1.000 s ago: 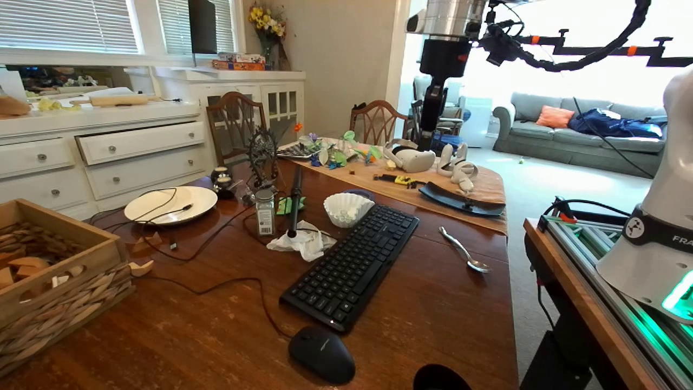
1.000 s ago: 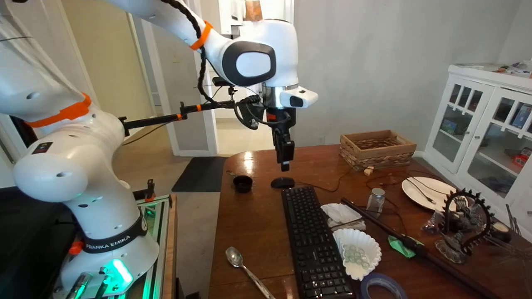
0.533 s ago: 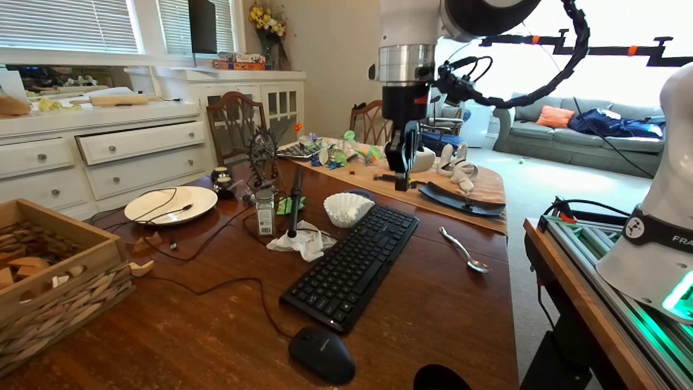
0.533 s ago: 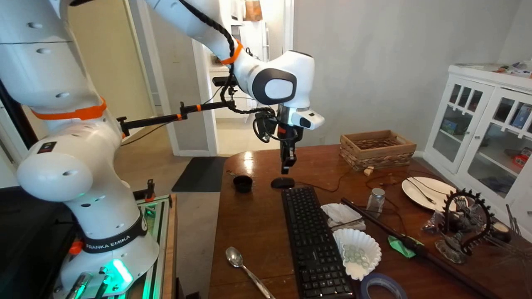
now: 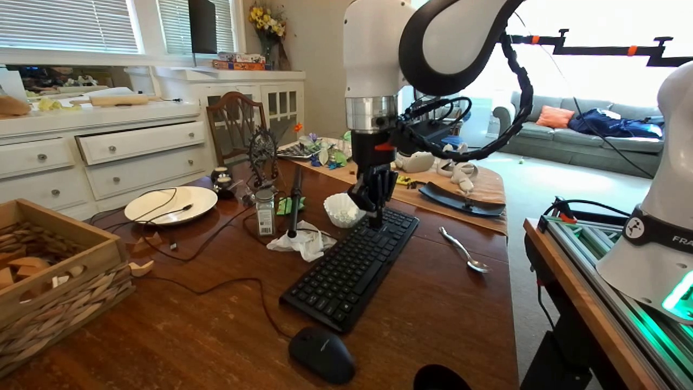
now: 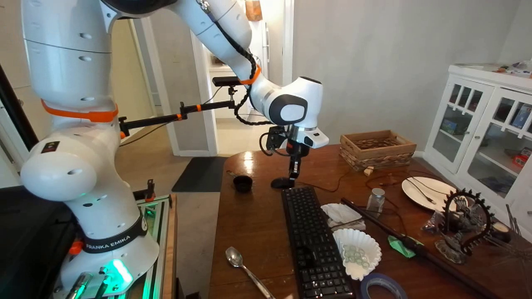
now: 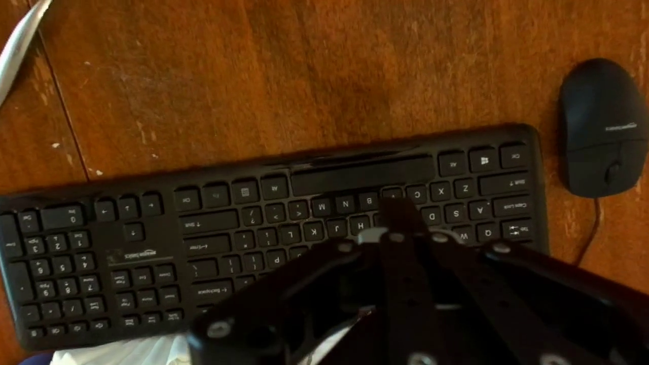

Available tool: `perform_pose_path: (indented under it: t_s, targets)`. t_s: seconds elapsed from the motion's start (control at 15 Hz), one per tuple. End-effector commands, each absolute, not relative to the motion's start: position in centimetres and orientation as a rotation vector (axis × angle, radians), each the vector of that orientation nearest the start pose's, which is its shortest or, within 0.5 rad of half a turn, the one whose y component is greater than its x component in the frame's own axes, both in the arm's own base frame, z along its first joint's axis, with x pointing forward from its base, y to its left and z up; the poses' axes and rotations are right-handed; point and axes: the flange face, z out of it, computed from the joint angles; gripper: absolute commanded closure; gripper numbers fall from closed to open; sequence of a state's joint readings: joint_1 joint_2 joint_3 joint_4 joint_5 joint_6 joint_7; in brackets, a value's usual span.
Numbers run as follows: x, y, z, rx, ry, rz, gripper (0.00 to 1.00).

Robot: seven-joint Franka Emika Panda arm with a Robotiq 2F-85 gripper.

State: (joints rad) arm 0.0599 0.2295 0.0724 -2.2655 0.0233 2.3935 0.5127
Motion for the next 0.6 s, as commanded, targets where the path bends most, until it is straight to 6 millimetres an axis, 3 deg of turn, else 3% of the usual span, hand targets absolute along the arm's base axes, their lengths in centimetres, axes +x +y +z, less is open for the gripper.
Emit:
perform_pose_path:
  t_s: [0.0,0.07,0.27,0.53]
  targets:
    - [53.7,8.2,22.7,-3.051,0.767,0.177,1.00]
    - [52.8,7.5,23.9,-3.067,0.692,0.181,0.99]
    - [53.3,8.0,22.9,-3.063,0.730,0.191,0.99]
    - [53.5,7.9,23.0,-3.060,0.741,0.185,0.99]
